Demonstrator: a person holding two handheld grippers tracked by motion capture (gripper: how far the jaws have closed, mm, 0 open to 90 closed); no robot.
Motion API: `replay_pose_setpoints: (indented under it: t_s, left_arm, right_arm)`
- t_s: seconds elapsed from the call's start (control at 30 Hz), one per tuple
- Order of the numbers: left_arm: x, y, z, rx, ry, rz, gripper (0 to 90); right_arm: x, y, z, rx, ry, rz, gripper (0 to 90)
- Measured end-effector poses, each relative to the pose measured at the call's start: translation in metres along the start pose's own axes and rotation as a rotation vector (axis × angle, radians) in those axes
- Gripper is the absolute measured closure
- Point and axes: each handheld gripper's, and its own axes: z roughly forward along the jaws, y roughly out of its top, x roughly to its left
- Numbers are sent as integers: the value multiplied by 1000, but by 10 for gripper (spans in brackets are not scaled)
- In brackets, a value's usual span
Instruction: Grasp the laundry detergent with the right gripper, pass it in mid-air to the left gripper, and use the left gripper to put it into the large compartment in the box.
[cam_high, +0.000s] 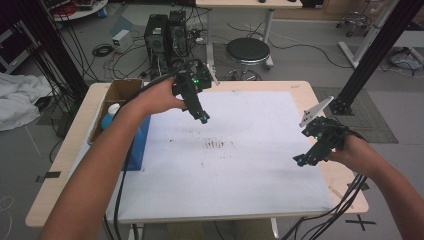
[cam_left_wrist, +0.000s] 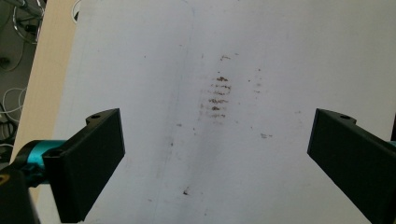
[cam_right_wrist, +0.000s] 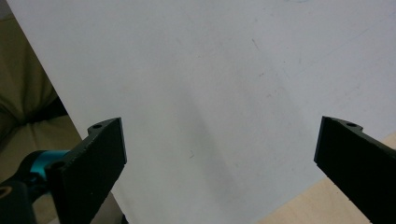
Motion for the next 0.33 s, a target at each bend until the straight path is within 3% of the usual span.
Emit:
replay_pose_setpoints:
  t_s: [0.33]
  left_arm:
    - [-1,-1,-4,-4,5,-2,39]
  right_arm:
    - [1,0,-1,-5,0,-4,12]
